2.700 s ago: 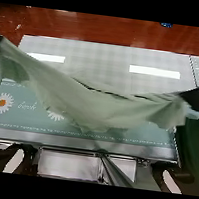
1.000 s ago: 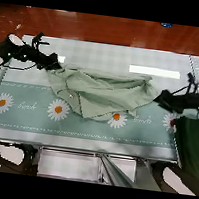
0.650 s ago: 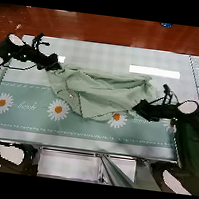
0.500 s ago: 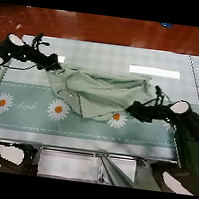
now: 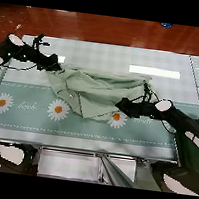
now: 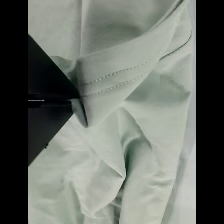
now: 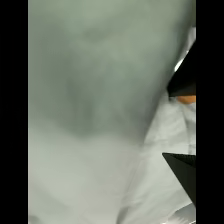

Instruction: Fold the shirts.

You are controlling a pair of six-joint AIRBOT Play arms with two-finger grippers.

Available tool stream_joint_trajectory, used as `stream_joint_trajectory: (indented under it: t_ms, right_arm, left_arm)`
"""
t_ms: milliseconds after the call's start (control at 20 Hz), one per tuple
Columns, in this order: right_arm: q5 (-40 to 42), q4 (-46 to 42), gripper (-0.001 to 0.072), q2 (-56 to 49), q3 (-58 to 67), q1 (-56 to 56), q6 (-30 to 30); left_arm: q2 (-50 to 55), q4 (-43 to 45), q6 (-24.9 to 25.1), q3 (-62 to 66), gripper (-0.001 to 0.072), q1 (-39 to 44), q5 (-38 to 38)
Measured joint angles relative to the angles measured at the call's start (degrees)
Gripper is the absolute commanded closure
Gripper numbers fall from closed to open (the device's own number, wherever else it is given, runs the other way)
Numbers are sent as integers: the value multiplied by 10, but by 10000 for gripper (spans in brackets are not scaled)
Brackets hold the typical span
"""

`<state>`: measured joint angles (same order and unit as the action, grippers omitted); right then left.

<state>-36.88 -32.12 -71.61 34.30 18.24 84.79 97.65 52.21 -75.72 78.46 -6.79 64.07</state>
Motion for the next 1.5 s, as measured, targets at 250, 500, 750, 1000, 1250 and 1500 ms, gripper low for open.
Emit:
stream_joint_trajectory:
  t_ms: [250, 500, 750, 1000, 1250, 1500]
  right_arm:
    - [11, 4, 687, -49, 54, 3, -12]
    - [-9, -13, 687, -76, 163, -27, -61]
    - [-119, -76, 688, -76, 370, -109, -71]
    - [-227, -157, 688, -45, 640, -155, -53]
    - [-287, -211, 687, 43, 794, -164, -42]
    - [-382, -278, 687, 167, 823, -166, -32]
  left_arm:
    - [0, 0, 0, 0, 693, 0, 0]
    - [-7, 0, 0, 7, 693, -2, 3]
    - [-59, -57, -1, 87, 693, -27, -2]
    - [-169, -141, 1, 213, 693, -56, -27]
    - [-328, -169, 19, 289, 693, -71, -38]
    - [-496, -91, 31, 308, 693, -94, -24]
